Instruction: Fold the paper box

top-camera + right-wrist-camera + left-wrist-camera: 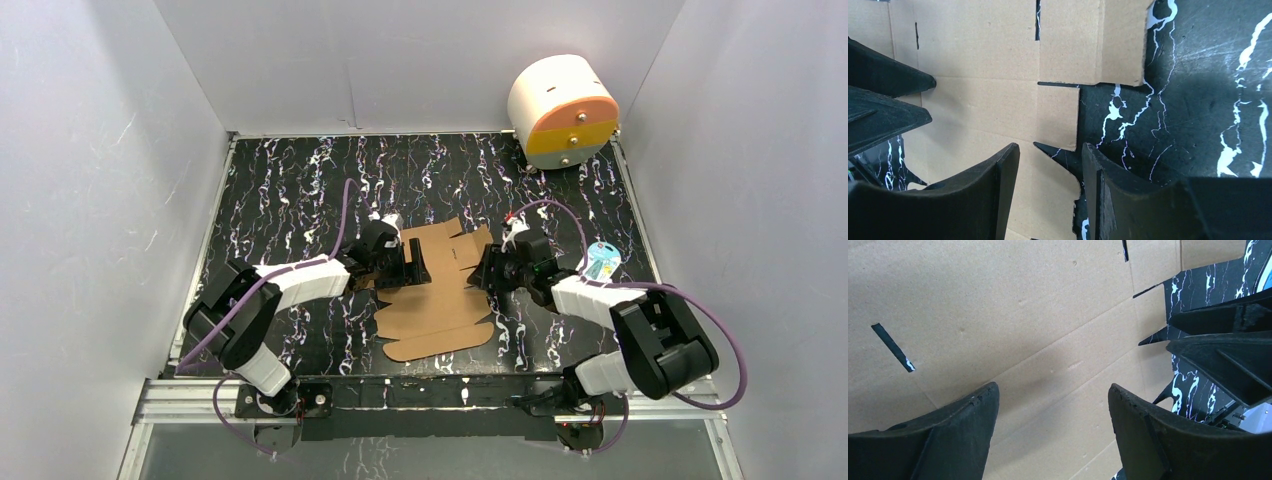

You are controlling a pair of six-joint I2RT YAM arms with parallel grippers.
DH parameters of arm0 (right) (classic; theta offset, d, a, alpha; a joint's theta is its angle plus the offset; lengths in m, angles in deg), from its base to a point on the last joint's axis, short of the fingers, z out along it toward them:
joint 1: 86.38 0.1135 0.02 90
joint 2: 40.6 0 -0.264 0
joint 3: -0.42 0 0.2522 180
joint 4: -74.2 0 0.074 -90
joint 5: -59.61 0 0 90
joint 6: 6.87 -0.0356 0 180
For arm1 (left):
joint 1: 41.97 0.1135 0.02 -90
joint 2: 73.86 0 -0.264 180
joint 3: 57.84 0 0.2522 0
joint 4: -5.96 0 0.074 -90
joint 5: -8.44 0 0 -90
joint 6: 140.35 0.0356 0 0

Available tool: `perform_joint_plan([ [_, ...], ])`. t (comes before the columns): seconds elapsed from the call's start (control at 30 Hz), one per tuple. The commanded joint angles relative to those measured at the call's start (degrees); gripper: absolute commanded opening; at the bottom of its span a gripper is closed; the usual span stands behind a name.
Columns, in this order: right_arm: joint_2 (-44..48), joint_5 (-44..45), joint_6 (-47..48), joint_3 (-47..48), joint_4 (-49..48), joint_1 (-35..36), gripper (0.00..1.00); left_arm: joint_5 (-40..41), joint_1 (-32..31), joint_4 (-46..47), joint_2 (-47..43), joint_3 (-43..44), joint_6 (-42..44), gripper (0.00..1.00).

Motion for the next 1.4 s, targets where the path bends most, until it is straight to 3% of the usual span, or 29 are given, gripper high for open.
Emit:
perform_joint_plan([
  [0.0, -2.1, -2.7, -2.0, -0.6, -6.6, -0.3, 0.58, 0.9, -0.5, 0.3, 1.1, -0.4, -0.3, 0.77],
  [0.2, -3.1, -6.5, -3.4, -0.6, -8.7, -0.3, 0.55, 0.7, -0.8, 0.7, 2.6, -0.2, -0.4, 0.77],
  [0.4, -0.8, -8.8, -2.3, 1.0, -7.3, -0.3, 0.43, 0.8, -1.0, 0.8, 2.9, 0.0, -0.5, 0.77],
  [0.6, 0.7, -4.0, 2.1, 4.0, -0.9, 2.4, 0.26, 0.8, -1.1, 0.8, 3.4, 0.2, -0.6, 0.77],
  [0.73, 1.1, 2.4, 4.2, 5.8, 2.5, 5.9, 0.21, 0.8, -1.1, 0.8, 3.6, 0.3, -0.6, 0.77],
  [0.97, -0.8, 14.7, 7.6, 9.9, 7.7, 12.9, 0.26, 0.8, -1.3, 0.9, 3.8, 0.5, -0.6, 0.77],
  [1.23, -4.1, 22.6, 8.8, 13.3, 11.1, 17.9, 0.29, 0.7, -1.6, 1.2, 3.9, 0.7, -0.8, 0.77],
  [1.37, -3.0, 22.5, 9.1, 13.5, 11.3, 18.2, 0.31, 1.0, -1.6, 1.2, 3.2, 0.8, -0.7, 0.77],
])
